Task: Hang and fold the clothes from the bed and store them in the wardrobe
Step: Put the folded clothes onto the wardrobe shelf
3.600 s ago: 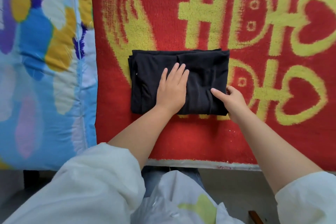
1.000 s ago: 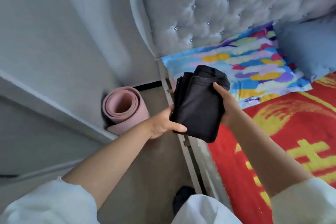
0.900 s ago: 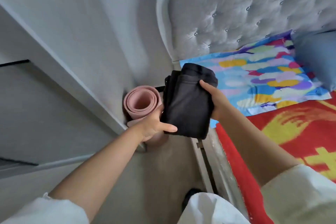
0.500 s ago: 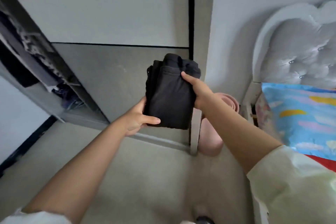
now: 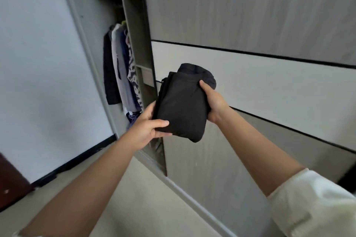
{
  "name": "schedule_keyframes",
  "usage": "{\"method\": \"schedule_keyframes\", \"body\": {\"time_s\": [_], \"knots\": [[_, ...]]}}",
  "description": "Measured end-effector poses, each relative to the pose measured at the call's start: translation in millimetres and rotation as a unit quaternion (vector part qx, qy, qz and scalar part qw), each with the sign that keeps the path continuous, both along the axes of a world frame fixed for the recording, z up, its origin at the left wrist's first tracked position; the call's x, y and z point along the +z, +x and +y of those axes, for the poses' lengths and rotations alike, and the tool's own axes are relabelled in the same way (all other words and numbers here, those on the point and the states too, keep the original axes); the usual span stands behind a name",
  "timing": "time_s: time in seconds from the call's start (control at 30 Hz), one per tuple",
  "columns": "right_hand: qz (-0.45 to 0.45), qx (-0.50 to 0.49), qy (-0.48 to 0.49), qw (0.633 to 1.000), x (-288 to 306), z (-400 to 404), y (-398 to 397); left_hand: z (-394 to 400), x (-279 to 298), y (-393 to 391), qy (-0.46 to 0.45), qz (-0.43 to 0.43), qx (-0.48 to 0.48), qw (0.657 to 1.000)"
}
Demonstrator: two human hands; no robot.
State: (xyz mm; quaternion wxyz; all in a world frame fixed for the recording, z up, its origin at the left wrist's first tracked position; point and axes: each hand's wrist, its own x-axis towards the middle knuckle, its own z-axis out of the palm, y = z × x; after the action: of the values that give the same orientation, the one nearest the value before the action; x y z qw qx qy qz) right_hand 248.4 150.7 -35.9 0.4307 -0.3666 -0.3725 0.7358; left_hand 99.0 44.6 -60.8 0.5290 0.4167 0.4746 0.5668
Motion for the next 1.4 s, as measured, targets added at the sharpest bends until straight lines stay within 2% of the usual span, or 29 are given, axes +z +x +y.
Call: {"method": "schedule_keyframes", "body": {"time_s": [0.23, 0.47, 0.67, 0.8, 0.9, 0.97, 1.03, 1.1, 1.2, 1.3, 1.4], "knots": [[-0.007, 0.096, 0.051, 0.994, 36, 100, -153, 89, 36, -139, 0.030, -0.015, 0.118, 0.992], [-0.067, 0.166, 0.099, 0.979, 39, 172, -301, 155, 43, -283, 0.056, -0.101, 0.217, 0.969], [-0.058, 0.162, 0.115, 0.978, 30, 226, -418, 231, 47, -416, 0.063, -0.089, 0.186, 0.977], [0.007, 0.110, 0.107, 0.988, 27, 272, -481, 300, 56, -480, 0.059, -0.037, 0.147, 0.987], [0.058, 0.024, 0.116, 0.991, 31, 306, -501, 359, 57, -497, 0.057, 0.050, 0.126, 0.989], [0.057, -0.046, 0.127, 0.989, 37, 326, -502, 399, 58, -497, 0.057, 0.120, 0.119, 0.984], [0.018, -0.127, 0.134, 0.983, 39, 351, -498, 438, 62, -492, 0.055, 0.138, 0.103, 0.984], [-0.022, -0.240, 0.143, 0.960, 40, 384, -492, 480, 67, -480, 0.048, 0.114, 0.069, 0.990], [-0.061, -0.361, 0.136, 0.921, 46, 428, -477, 526, 77, -454, 0.039, 0.003, 0.011, 0.999], [-0.045, -0.427, 0.140, 0.892, 59, 461, -466, 571, 87, -437, 0.030, -0.078, -0.041, 0.996], [-0.049, -0.456, 0.193, 0.867, 69, 487, -455, 610, 101, -419, 0.049, -0.100, -0.092, 0.989]]}}
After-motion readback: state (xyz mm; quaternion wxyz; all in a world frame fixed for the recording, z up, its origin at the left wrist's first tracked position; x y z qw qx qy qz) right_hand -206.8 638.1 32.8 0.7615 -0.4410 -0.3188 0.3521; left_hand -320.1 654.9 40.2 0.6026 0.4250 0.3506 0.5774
